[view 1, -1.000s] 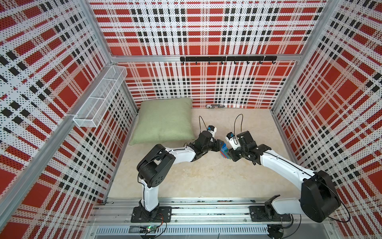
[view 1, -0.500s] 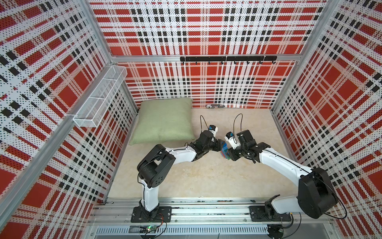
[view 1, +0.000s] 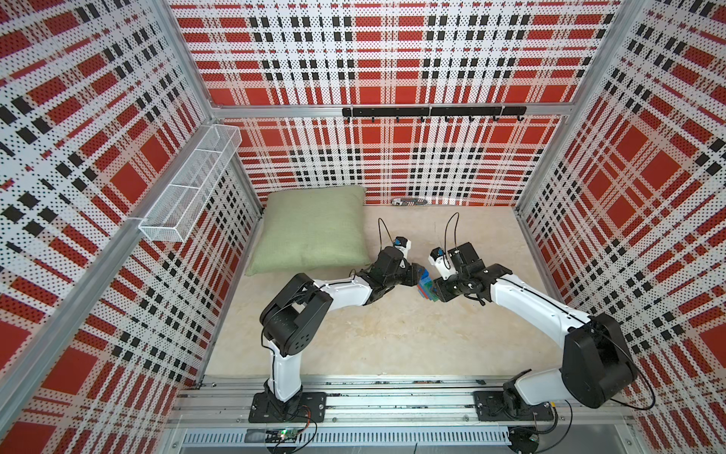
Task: Assemble a heart with lego
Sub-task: Assemble the lego brick with the lego brick.
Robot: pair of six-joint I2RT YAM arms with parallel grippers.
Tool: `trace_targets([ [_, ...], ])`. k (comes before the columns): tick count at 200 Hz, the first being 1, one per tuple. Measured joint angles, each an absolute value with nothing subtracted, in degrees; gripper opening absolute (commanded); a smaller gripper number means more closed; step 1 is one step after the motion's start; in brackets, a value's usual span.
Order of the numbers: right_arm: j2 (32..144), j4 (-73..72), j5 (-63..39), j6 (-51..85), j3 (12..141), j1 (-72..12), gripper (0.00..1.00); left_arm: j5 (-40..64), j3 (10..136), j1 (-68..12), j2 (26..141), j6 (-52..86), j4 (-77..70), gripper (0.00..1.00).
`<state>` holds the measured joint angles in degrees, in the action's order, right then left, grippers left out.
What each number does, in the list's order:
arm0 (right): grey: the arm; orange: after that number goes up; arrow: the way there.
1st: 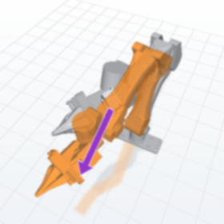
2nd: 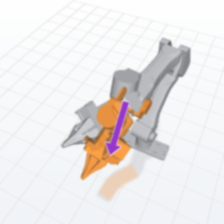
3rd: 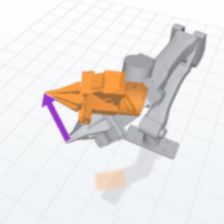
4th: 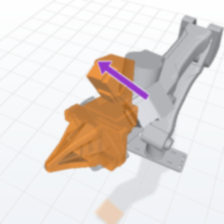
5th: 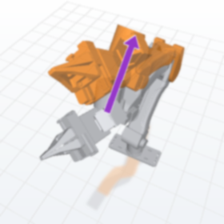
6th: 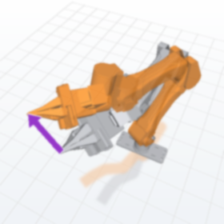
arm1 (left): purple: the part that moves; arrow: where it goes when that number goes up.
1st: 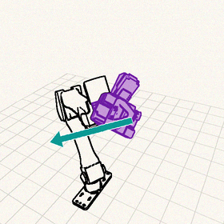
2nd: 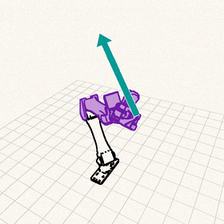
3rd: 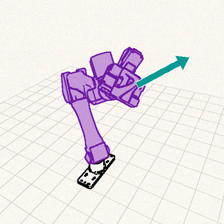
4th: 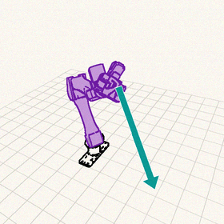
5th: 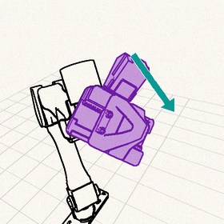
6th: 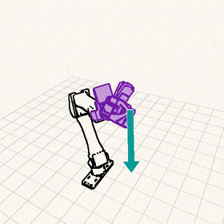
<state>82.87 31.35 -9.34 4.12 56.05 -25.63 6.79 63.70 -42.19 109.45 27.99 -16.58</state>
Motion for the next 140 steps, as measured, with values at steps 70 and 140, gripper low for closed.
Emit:
trace_targets([
  [70, 84.9, 31.2, -9.3, 4.1, 57.6, -25.6, 0.38, 6.5, 63.7, -42.2, 109.4, 28.0, -16.5, 0.56],
  [140, 85.0, 31.8, -9.3, 4.7, 57.3, -25.6, 0.37, 6.1, 63.7, -42.2, 109.4, 28.1, -16.5, 0.56],
])
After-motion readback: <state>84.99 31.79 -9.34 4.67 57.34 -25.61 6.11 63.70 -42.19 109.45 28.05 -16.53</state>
